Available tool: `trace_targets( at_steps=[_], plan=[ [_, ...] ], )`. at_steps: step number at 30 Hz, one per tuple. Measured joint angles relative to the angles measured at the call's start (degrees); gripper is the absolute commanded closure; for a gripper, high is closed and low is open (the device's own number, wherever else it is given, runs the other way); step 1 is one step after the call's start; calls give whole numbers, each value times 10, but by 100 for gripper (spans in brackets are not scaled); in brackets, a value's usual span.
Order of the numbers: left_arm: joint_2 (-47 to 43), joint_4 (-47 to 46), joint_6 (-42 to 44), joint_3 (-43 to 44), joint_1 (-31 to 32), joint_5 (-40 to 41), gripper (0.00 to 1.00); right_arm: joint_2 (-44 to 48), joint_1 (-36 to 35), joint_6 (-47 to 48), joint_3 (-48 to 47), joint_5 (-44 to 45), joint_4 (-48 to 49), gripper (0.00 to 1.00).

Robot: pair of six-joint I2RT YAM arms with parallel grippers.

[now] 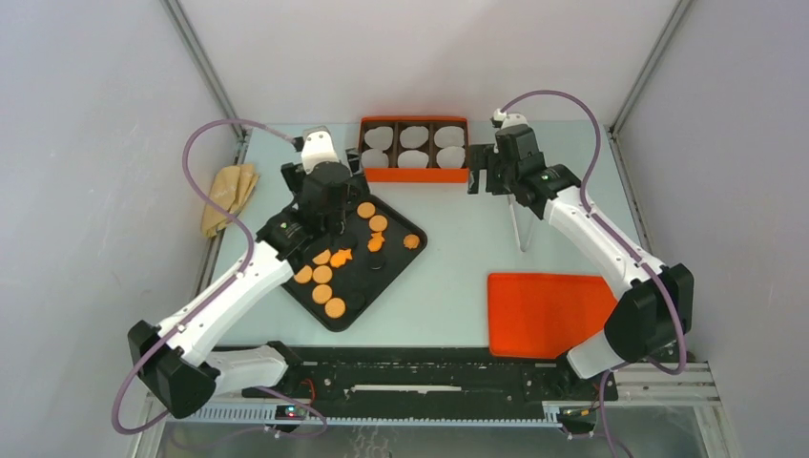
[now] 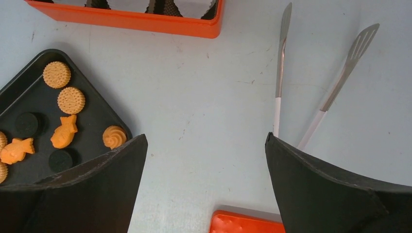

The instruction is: Pack the cookies

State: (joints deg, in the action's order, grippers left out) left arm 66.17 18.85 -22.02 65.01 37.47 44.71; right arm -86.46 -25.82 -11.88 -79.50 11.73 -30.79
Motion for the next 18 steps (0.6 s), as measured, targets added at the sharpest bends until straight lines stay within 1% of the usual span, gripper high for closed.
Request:
trace_targets(
  at_steps=[2, 5, 9, 12, 13, 15, 18],
  plan=[
    [16, 9, 10, 12, 0, 8, 0, -3, 4, 1, 0, -6, 4, 1],
    [42, 22, 20, 35, -9, 12, 0, -28, 16, 0, -10, -30, 9, 6],
    [72, 34, 19, 63, -41, -4, 0, -127, 23, 0, -96, -40, -9, 14],
    [86, 37, 17, 65, -70, -37, 0, -195, 24, 0, -149, -47, -14, 19],
    [92, 37, 16, 65, -78, -50, 0, -214, 24, -1, -165, -50, -19, 23],
    [108, 42, 16, 71, -88, -74, 1, -254, 24, -4, -205, -55, -35, 29],
    [127, 49, 14, 77, -90, -99, 4, -316, 26, -13, -282, -61, -52, 34]
  ],
)
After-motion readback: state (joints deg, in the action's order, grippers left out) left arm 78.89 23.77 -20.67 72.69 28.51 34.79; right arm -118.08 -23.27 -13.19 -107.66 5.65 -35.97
